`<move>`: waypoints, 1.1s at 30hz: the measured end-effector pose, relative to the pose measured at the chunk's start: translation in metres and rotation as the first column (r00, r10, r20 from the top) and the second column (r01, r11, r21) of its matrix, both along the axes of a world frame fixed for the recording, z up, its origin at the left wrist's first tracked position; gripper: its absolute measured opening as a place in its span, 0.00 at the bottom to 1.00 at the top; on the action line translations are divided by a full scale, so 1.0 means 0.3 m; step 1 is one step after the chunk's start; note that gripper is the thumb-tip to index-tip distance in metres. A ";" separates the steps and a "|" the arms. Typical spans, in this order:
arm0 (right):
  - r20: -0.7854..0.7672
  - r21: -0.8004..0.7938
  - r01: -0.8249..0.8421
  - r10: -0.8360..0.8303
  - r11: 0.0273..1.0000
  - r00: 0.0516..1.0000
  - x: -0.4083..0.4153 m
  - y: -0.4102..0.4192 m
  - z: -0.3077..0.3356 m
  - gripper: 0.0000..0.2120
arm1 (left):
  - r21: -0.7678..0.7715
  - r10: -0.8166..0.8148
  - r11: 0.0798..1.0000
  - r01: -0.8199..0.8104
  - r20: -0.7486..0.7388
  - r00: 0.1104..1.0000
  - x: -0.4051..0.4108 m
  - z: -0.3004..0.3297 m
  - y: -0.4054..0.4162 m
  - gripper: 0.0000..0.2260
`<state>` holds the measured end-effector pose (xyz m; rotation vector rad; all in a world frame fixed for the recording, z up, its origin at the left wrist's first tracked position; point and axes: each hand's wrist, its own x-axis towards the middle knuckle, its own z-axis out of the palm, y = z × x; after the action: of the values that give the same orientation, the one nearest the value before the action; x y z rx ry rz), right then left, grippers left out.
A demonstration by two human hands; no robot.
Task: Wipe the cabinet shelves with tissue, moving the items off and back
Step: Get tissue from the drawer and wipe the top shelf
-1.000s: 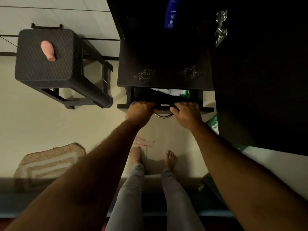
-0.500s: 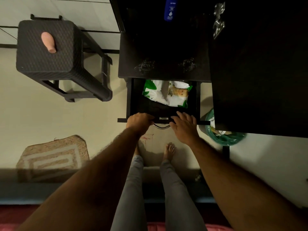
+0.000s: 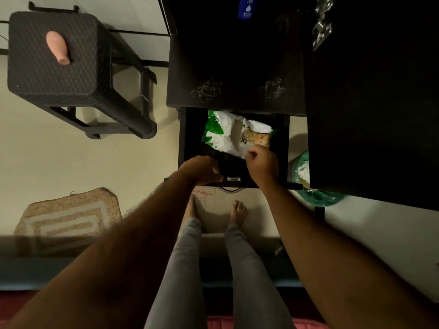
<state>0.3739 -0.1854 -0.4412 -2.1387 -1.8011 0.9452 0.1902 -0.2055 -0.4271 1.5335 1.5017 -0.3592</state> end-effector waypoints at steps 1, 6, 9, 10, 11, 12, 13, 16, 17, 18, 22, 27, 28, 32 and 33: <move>0.004 -0.001 -0.004 0.004 1.000 1.000 -0.025 0.046 -0.010 0.04 | 0.040 0.053 0.998 -0.053 0.007 0.999 0.001 0.000 0.019 0.11; 0.081 -0.055 -0.016 0.021 0.998 0.997 -0.094 0.252 -0.080 0.08 | 0.472 0.203 0.863 -0.178 -0.001 0.979 0.040 -0.043 0.109 0.16; 0.140 -0.090 -0.088 0.101 0.992 0.985 -0.113 0.296 -0.122 0.12 | 0.488 0.176 0.861 -0.147 -0.013 0.984 0.050 -0.091 0.147 0.18; 0.162 -0.106 -0.122 0.139 0.987 0.977 -0.117 0.298 -0.138 0.13 | 0.473 0.181 0.868 -0.149 -0.022 0.983 0.048 -0.108 0.153 0.19; 0.181 -0.107 -0.140 0.157 0.984 0.971 -0.118 0.296 -0.151 0.13 | 0.460 0.187 0.875 -0.153 -0.028 0.982 0.047 -0.120 0.154 0.19; 0.196 -0.107 -0.150 0.169 0.983 0.966 -0.121 0.294 -0.161 0.14 | 0.454 0.190 0.877 -0.157 -0.029 0.981 0.045 -0.131 0.154 0.19; 0.214 -0.105 -0.158 0.178 0.982 0.961 -0.124 0.291 -0.171 0.15 | 0.453 0.190 0.878 -0.157 -0.029 0.981 0.043 -0.140 0.154 0.20; 0.237 -0.109 -0.192 0.213 0.975 0.948 -0.132 0.281 -0.184 0.14 | 0.458 0.190 0.875 -0.155 -0.031 0.981 0.037 -0.149 0.153 0.20; 0.246 -0.104 -0.194 0.214 0.975 0.945 -0.133 0.280 -0.185 0.13 | 0.456 0.193 0.876 -0.158 -0.031 0.981 0.035 -0.150 0.154 0.19; 0.252 -0.102 -0.191 0.211 0.976 0.945 -0.134 0.279 -0.185 0.13 | 0.454 0.197 0.876 -0.162 -0.029 0.980 0.033 -0.150 0.155 0.19; 0.218 -0.116 -0.171 0.193 0.978 0.957 -0.145 0.279 -0.178 0.10 | 0.448 0.202 0.879 -0.166 -0.033 0.979 0.031 -0.146 0.149 0.19; 0.163 -0.088 -0.151 0.164 0.985 0.973 -0.124 0.277 -0.152 0.07 | 0.453 0.199 0.878 -0.156 -0.050 0.979 0.036 -0.143 0.143 0.19; 0.157 -0.087 -0.136 0.148 0.987 0.976 -0.115 0.274 -0.149 0.08 | 0.452 0.198 0.879 -0.154 -0.053 0.979 0.037 -0.143 0.143 0.19; 0.038 -0.079 -0.050 0.053 0.996 0.998 -0.071 0.264 -0.156 0.09 | 0.438 0.207 0.884 -0.161 -0.059 0.977 0.042 -0.137 0.140 0.19; 0.002 -0.071 -0.038 0.038 0.997 0.999 -0.061 0.264 -0.155 0.08 | 0.440 0.219 0.881 -0.173 -0.056 0.974 0.045 -0.134 0.139 0.18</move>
<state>0.3557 -0.1063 -0.4877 -2.1558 -1.8423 1.0302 0.2038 -0.1637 -0.4674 1.6981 1.8943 0.0221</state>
